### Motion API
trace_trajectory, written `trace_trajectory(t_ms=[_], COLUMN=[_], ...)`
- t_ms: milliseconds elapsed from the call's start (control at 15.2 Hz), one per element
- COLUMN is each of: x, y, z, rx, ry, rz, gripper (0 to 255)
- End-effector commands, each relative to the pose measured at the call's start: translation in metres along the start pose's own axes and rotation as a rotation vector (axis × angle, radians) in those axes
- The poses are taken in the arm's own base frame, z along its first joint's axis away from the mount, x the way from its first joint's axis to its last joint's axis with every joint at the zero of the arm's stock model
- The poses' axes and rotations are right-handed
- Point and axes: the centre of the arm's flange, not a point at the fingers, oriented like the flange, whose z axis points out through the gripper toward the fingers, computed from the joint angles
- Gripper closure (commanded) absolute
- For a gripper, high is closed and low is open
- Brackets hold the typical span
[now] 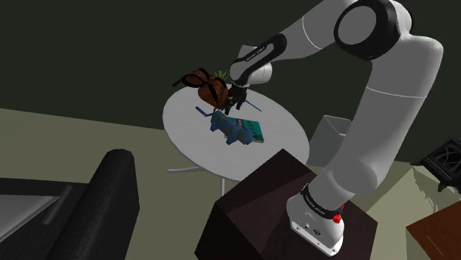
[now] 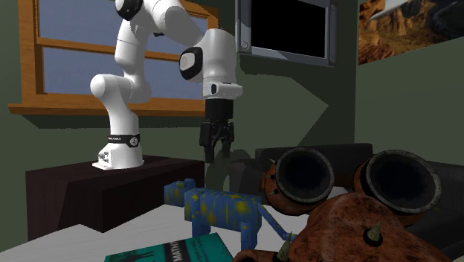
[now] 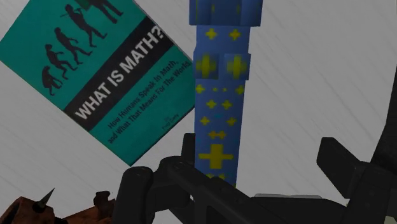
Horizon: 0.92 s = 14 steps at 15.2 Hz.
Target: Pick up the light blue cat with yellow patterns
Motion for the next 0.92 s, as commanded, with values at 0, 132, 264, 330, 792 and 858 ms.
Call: trace_trajectory(t_ms=[0,132,264,330,792,858], x=[0.019,0.036,0.053,0.061,0.071,0.071], y=[0.006,0.012,0.017,0.02,0.023,0.023], z=[0.02,0.039,0.058,0.067,0.103,0.109], rx=[0.003,0.006,0.009,0.01,0.012,0.012], ry=[0.006,0.011,0.016,0.018,0.021,0.021], rz=[0.003,0.006,0.009,0.01,0.012,0.012], gripper=[0,0,0,0,0,0])
